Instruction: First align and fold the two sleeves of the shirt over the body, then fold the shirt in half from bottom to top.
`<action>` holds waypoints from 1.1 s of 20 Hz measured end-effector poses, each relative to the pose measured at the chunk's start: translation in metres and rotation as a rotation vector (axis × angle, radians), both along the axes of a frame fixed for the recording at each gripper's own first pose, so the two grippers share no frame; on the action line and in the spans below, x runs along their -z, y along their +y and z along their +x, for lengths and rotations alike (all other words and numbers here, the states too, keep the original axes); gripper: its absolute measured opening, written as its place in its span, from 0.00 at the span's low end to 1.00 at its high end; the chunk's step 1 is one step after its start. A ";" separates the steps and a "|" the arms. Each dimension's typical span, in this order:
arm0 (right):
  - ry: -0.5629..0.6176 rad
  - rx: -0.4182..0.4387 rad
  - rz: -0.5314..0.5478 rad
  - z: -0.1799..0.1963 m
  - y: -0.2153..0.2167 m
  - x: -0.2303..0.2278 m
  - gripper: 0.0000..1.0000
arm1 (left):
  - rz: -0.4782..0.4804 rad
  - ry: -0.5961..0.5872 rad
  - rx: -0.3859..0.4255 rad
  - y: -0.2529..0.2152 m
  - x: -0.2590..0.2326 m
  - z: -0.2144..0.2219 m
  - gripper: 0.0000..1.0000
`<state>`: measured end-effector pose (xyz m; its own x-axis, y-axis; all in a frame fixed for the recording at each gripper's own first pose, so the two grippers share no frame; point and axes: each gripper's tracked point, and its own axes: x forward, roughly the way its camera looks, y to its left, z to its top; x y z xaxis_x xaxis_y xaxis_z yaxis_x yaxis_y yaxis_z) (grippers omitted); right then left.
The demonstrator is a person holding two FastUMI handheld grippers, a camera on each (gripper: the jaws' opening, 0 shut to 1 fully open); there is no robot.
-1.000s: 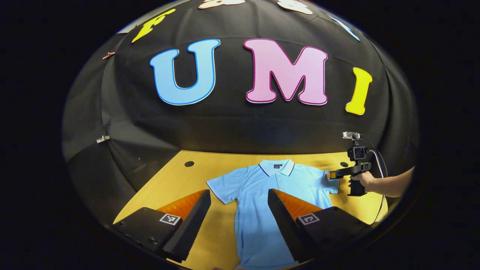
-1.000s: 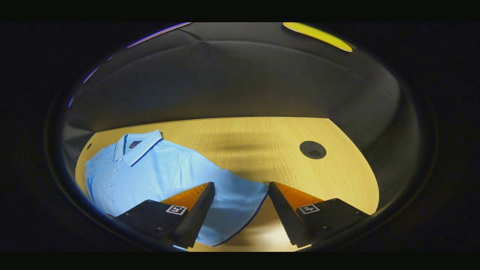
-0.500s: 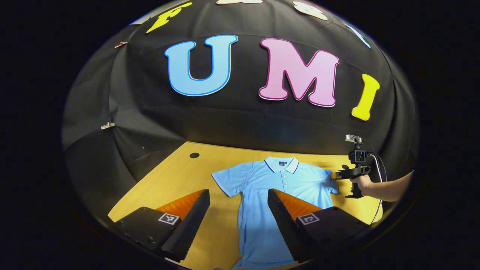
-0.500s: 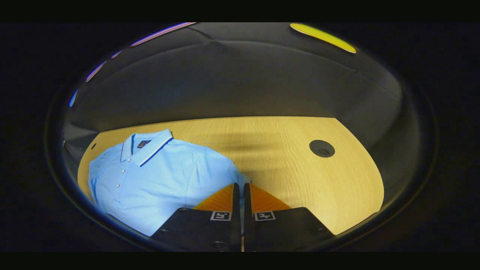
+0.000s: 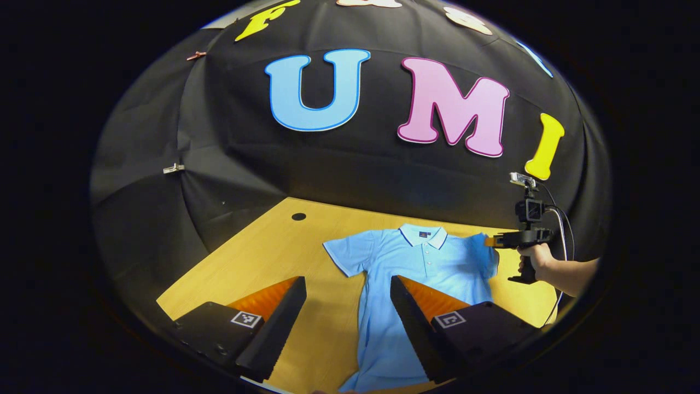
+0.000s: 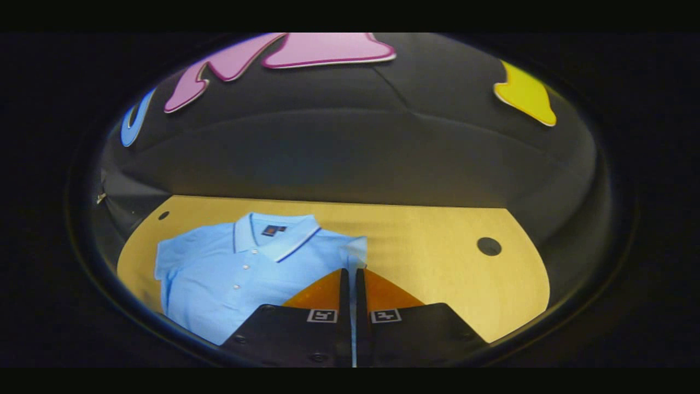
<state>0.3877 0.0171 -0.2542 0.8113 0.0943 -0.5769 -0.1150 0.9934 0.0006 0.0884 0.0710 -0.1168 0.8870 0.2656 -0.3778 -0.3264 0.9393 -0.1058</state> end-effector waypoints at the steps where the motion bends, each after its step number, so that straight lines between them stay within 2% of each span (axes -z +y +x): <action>1: 0.003 -0.027 -0.001 -0.002 0.020 0.002 0.07 | 0.004 0.005 -0.004 0.002 0.002 -0.002 0.99; 2: 0.008 -0.056 0.000 -0.003 0.041 0.003 0.07 | 0.009 0.009 -0.012 0.004 0.004 -0.005 0.99; 3: 0.016 -0.083 0.003 -0.004 0.062 0.008 0.13 | 0.011 0.012 -0.023 0.007 0.005 -0.009 0.99; 4: 0.017 -0.105 0.004 -0.006 0.081 0.010 0.12 | 0.009 0.014 -0.035 0.010 0.007 -0.012 0.99; 5: 0.017 -0.127 0.003 -0.008 0.099 0.013 0.02 | 0.001 0.016 -0.049 0.014 0.009 -0.015 0.99; 6: 0.016 -0.160 0.014 -0.011 0.120 0.015 0.02 | -0.011 0.020 -0.065 0.018 0.011 -0.018 0.99; 7: 0.014 -0.194 0.028 -0.015 0.140 0.015 0.20 | -0.023 0.021 -0.081 0.022 0.013 -0.020 0.99; 9: 0.017 -0.264 0.053 -0.029 0.169 0.017 0.36 | -0.037 0.019 -0.103 0.027 0.017 -0.020 0.99; 10: 0.021 -0.300 0.055 -0.037 0.179 0.017 0.51 | -0.037 0.016 -0.107 0.030 0.019 -0.017 0.99; 11: 0.019 -0.327 0.048 -0.044 0.178 0.015 0.59 | -0.038 0.013 -0.103 0.032 0.021 -0.011 0.99; 13: 0.019 -0.307 0.036 -0.056 0.163 0.012 0.96 | -0.044 0.010 -0.086 0.035 0.027 0.008 0.99; 14: 0.024 -0.296 0.047 -0.064 0.153 0.010 1.00 | -0.044 0.000 -0.075 0.037 0.028 0.021 0.99; 15: 0.027 -0.280 0.053 -0.072 0.141 0.008 0.96 | -0.047 -0.011 -0.063 0.040 0.029 0.036 0.99; 17: 0.007 -0.247 0.034 -0.084 0.108 0.001 1.00 | -0.056 -0.023 -0.026 0.045 0.035 0.066 0.99; 20: -0.034 -0.201 0.017 -0.104 0.070 -0.014 1.00 | -0.050 -0.023 0.031 0.057 0.051 0.120 0.99; 21: -0.048 -0.187 0.018 -0.111 0.059 -0.018 0.96 | -0.037 -0.014 0.055 0.061 0.060 0.141 0.99; 22: -0.058 -0.171 0.022 -0.117 0.049 -0.021 1.00 | -0.017 -0.001 0.073 0.067 0.071 0.161 0.99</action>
